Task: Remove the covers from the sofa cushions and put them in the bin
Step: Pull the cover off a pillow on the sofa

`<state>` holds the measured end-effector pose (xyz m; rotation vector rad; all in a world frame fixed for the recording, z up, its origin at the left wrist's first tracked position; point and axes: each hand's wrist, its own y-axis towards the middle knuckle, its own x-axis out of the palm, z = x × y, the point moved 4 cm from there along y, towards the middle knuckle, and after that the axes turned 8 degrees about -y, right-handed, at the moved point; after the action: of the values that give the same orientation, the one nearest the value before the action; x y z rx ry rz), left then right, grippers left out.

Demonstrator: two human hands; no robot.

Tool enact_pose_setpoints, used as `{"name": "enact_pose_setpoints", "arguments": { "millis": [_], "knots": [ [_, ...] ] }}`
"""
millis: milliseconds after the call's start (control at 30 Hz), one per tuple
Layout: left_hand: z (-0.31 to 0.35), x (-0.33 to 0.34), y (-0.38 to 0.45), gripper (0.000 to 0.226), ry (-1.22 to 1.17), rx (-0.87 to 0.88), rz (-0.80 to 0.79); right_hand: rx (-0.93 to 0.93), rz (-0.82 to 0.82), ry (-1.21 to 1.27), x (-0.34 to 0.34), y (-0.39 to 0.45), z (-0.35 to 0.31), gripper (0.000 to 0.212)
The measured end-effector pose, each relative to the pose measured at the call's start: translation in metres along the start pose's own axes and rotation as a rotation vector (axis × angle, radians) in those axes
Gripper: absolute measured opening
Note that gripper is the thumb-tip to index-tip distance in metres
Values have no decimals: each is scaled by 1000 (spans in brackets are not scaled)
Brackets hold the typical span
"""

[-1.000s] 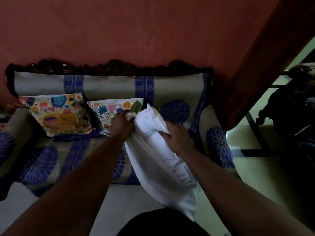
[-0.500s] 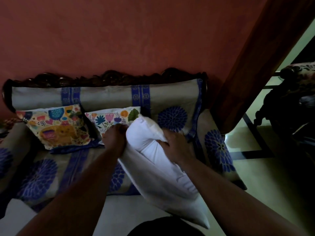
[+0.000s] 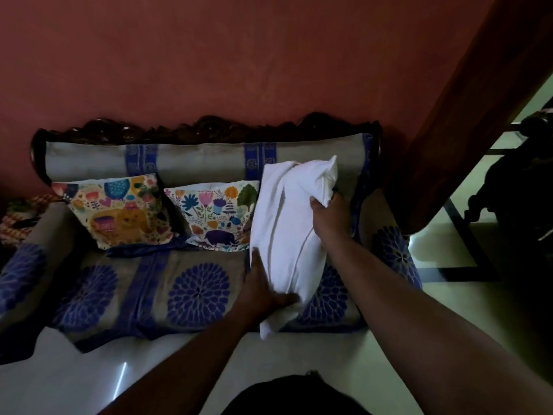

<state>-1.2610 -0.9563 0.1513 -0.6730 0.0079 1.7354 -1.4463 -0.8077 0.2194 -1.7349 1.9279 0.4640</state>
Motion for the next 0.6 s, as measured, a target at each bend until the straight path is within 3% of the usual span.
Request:
{"name": "enact_pose_setpoints", "arguments": {
  "millis": [100, 167, 267, 300, 367, 433, 467, 600],
  "knots": [
    [15, -23, 11, 71, -141, 29, 186, 7, -46, -161, -9, -9, -3, 70],
    [26, -46, 21, 37, -198, 73, 331, -139, -16, -468, -17, -21, -6, 82],
    [41, -71, 40, 29, -208, 159, 373, -565, 91, -733, -16, -47, -17, 84],
    [48, -74, 45, 30, -201, 180, 331, -763, 33, -710, -10, -57, -21, 83],
    [64, -74, 49, 32, -171, 246, 202, -1059, -244, -670, 6, -74, -23, 82],
    [74, -78, 50, 30, -130, 288, 124, -1013, -484, -654, 18, -76, -19, 85],
    [75, -81, 51, 30, -112, 294, 112, -945, -514, -617, 20, -75, -15, 89],
    [62, -96, 51, 38, -248, 263, 83, -989, -328, -461, 25, -96, 0, 84]
  ]
}}
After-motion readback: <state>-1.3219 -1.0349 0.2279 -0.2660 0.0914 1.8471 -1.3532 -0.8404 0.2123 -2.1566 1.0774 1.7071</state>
